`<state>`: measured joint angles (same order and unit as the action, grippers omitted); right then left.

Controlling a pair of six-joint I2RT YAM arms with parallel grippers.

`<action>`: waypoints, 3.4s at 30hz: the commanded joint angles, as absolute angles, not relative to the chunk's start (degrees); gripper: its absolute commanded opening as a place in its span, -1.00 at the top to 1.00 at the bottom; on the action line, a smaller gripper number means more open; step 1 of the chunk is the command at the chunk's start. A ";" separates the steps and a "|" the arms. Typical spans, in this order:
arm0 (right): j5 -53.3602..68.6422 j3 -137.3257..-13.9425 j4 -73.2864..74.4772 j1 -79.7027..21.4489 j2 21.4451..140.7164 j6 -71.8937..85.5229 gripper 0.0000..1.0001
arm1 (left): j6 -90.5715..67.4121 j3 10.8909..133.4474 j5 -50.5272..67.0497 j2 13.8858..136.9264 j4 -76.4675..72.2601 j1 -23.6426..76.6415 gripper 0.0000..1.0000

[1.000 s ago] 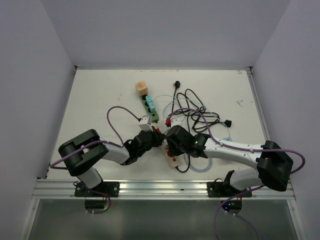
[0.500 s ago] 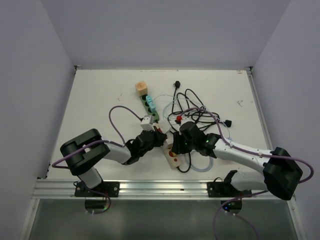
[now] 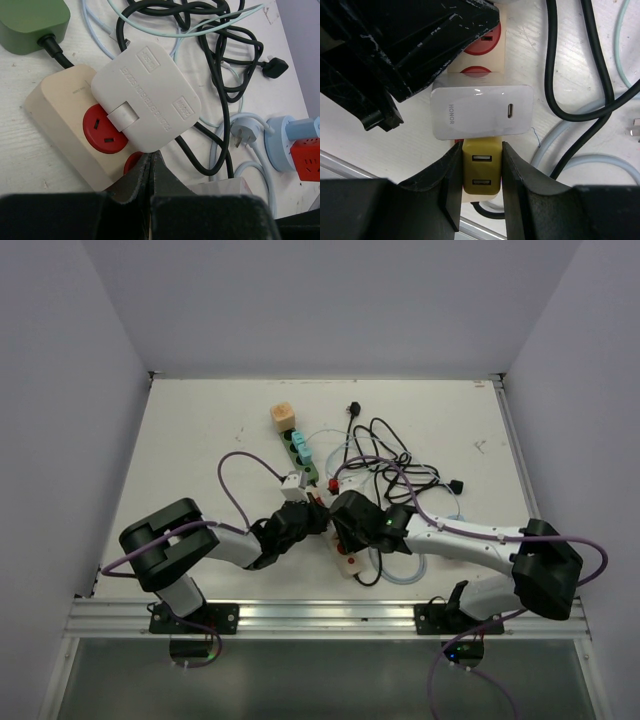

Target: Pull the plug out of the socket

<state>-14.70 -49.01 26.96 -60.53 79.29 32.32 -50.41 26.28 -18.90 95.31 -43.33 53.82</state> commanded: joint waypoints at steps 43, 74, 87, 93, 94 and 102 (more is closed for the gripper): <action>12.84 -45.43 12.65 -45.44 68.73 35.95 1.00 | -47.81 25.75 -23.38 101.60 -22.85 54.93 1.00; -8.26 -49.39 29.27 -41.14 58.18 28.92 1.00 | -47.99 22.42 -22.94 98.01 -26.27 55.11 1.00; -3.35 -53.43 25.32 -22.33 70.13 23.91 0.92 | -48.08 17.41 -22.32 94.05 -30.67 55.20 1.00; -0.97 -54.93 23.21 -20.04 75.75 23.47 0.67 | -48.34 13.81 -22.67 90.71 -34.10 55.11 1.00; -1.05 -55.02 22.77 -20.04 76.11 23.81 0.47 | -48.25 13.54 -22.59 90.27 -34.62 55.11 1.00; -0.18 -58.53 24.17 -19.86 77.43 24.26 -0.11 | -47.46 12.92 -22.15 90.09 -36.12 55.11 1.00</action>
<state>-1.76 -54.68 25.28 -20.16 78.08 24.77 -50.39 16.53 -21.02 88.05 -47.77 55.27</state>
